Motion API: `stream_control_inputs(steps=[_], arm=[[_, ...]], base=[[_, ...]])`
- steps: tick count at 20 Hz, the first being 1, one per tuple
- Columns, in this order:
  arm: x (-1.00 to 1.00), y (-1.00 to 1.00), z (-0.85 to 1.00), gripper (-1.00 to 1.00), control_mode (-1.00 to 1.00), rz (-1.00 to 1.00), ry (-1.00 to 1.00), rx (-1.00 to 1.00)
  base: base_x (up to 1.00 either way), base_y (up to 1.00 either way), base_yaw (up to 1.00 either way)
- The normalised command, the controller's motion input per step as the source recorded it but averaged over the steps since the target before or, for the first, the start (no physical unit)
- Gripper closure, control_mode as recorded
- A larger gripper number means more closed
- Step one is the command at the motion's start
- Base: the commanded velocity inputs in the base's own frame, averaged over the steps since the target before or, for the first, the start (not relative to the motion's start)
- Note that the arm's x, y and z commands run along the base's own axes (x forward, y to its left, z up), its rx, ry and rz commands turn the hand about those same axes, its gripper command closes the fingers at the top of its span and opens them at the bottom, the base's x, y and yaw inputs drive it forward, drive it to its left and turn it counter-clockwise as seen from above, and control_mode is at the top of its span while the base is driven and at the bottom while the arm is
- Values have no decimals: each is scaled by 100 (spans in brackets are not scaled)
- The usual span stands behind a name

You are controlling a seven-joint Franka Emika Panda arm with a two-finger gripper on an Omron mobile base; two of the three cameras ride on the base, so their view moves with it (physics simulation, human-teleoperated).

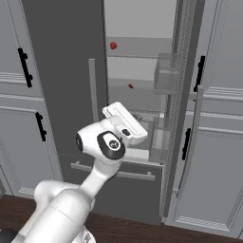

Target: Take the strawberry from the fridge and place it on top of the pancake, located on the dining counter.

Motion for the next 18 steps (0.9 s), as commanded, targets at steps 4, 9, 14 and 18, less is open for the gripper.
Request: stream_control_inputs(steps=[4,9,14,18], arm=[[-100,83,100,100,-100,31,27,-6],[-85,54,100,100,-100,35,30,-3],[-62,51,100,100,-100,26,48,2],[-50,79,76,100,-100,5,63,2]], base=[[0,0,0],[0,0,0],[0,0,0],[0,0,0]])
